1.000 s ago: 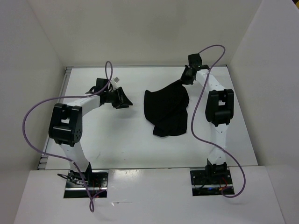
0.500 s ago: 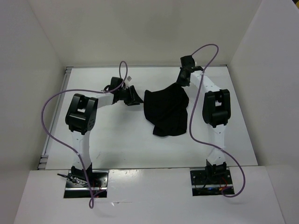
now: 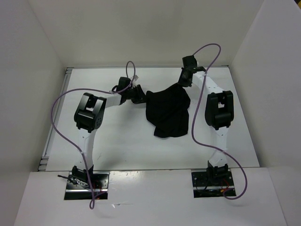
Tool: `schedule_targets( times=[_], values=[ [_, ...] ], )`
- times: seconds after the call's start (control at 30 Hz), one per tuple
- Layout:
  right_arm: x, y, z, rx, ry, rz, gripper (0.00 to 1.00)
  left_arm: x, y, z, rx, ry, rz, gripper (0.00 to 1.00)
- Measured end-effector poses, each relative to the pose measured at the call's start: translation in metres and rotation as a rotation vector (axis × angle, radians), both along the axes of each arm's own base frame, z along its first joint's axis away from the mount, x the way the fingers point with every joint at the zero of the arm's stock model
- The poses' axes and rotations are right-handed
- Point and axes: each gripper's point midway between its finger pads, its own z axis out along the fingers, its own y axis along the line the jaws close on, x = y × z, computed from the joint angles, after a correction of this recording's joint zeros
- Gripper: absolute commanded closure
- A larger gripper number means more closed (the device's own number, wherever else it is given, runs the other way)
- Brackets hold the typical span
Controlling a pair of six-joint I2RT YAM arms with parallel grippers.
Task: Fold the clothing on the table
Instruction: Flatten the skirt out
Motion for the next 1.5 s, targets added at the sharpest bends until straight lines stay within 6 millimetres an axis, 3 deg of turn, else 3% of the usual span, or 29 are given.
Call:
schedule_targets(
  times=[0.13, 0.27, 0.4, 0.53, 0.67, 0.77, 1.0, 1.17, 1.27, 1.33, 1.43, 1.5],
  values=[
    [0.000, -0.001, 0.000, -0.006, -0.001, 0.005, 1.00, -0.002, -0.014, -0.008, -0.002, 0.006, -0.022, 1.00],
    [0.000, -0.001, 0.000, -0.009, -0.001, 0.006, 1.00, -0.001, -0.020, -0.008, 0.017, 0.000, -0.011, 1.00],
    [-0.004, -0.006, -0.004, -0.015, 0.012, -0.003, 1.00, 0.003, -0.012, -0.005, 0.070, -0.010, 0.029, 1.00],
    [-0.019, -0.015, -0.017, -0.023, 0.054, -0.014, 1.00, 0.000, 0.021, 0.008, 0.139, -0.001, 0.103, 1.00],
    [-0.023, -0.028, -0.023, -0.006, 0.076, -0.034, 1.00, 0.006, 0.061, 0.038, 0.169, -0.034, 0.192, 1.00],
    [-0.022, -0.026, -0.022, 0.030, 0.076, -0.025, 1.00, 0.010, 0.072, 0.056, 0.174, -0.070, 0.220, 1.00],
    [-0.018, -0.014, -0.023, 0.085, 0.050, 0.015, 1.00, -0.006, 0.073, 0.036, 0.206, -0.005, 0.206, 1.00],
    [-0.021, -0.006, -0.019, 0.119, 0.036, 0.053, 1.00, -0.009, 0.070, 0.034, 0.188, 0.006, 0.185, 1.00],
    [-0.026, -0.002, 0.003, 0.110, -0.003, 0.084, 1.00, -0.009, 0.066, 0.043, 0.156, 0.004, 0.151, 1.00],
    [-0.027, 0.001, 0.032, 0.100, -0.056, 0.105, 1.00, -0.004, 0.063, 0.059, 0.135, -0.020, 0.122, 1.00],
    [-0.023, 0.007, 0.093, 0.091, -0.181, 0.138, 1.00, 0.013, 0.059, 0.102, 0.082, -0.096, 0.096, 1.00],
    [-0.020, 0.010, 0.143, 0.088, -0.287, 0.151, 1.00, 0.028, 0.059, 0.142, 0.048, -0.184, 0.084, 1.00]
  ],
)
